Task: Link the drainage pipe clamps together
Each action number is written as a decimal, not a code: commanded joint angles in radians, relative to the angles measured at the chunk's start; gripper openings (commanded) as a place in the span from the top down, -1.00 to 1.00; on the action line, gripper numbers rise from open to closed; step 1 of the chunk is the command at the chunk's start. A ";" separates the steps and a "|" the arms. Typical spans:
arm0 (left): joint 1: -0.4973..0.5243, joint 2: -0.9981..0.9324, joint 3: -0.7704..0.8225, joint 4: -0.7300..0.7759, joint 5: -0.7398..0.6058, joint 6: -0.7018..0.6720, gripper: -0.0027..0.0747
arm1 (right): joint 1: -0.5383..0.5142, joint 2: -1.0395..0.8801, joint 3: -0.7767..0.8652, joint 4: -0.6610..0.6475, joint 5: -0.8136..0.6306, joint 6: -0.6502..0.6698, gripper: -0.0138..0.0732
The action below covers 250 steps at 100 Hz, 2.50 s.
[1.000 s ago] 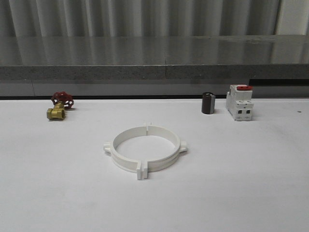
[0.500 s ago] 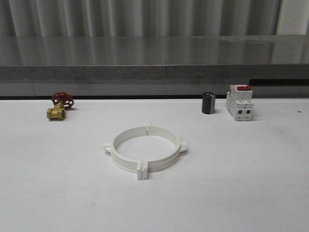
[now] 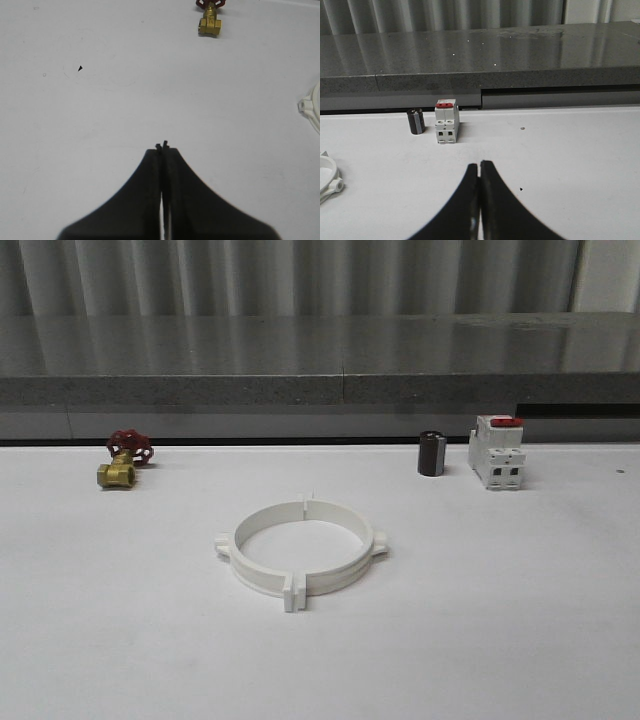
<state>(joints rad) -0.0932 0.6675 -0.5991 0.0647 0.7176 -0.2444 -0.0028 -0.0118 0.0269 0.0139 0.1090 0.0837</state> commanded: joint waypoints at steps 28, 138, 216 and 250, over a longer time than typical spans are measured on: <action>0.001 -0.004 -0.026 0.002 -0.059 -0.001 0.98 | -0.001 -0.019 -0.015 -0.014 -0.072 0.002 0.95; 0.001 -0.236 0.391 0.026 -0.808 0.016 0.98 | -0.001 -0.019 -0.015 -0.014 -0.072 0.002 0.95; 0.001 -0.700 0.629 -0.004 -0.704 0.100 0.98 | -0.001 -0.019 -0.015 -0.014 -0.072 0.002 0.95; 0.001 -0.700 0.629 -0.004 -0.704 0.100 0.98 | -0.001 -0.019 -0.015 -0.014 -0.072 0.002 0.95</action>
<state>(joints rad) -0.0932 -0.0058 -0.0041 0.0624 0.0870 -0.1444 -0.0028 -0.0118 0.0269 0.0117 0.1098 0.0837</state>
